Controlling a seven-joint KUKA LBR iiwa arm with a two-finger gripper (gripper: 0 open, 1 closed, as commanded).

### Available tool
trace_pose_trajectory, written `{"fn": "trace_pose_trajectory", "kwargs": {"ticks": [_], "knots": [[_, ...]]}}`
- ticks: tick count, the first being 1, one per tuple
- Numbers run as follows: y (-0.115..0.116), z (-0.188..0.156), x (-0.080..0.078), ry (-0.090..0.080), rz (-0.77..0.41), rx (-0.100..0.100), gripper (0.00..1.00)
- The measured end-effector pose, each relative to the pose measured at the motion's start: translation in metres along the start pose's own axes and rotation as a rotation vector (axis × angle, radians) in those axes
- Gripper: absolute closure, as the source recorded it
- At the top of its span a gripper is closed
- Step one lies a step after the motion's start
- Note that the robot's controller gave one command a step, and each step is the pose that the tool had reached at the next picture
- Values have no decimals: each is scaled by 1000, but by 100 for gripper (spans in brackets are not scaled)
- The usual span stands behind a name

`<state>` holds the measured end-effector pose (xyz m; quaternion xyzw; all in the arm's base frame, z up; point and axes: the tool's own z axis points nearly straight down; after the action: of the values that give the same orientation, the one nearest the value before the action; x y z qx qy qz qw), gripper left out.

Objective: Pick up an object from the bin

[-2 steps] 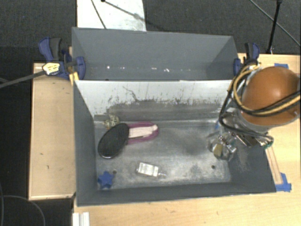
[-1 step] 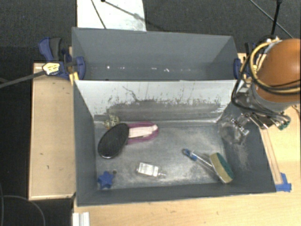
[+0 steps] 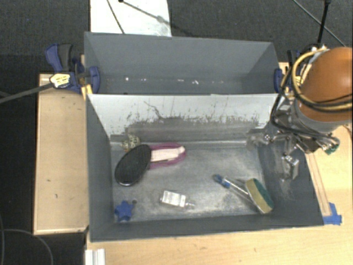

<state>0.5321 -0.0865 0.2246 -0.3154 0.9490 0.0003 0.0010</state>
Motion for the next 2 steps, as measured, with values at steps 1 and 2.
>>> {"fn": "trace_pose_trajectory", "kwargs": {"ticks": [1,2], "knots": [[4,-64,-9,-4,-220,5,0],[7,8,65,5,-349,-6,0]]}}
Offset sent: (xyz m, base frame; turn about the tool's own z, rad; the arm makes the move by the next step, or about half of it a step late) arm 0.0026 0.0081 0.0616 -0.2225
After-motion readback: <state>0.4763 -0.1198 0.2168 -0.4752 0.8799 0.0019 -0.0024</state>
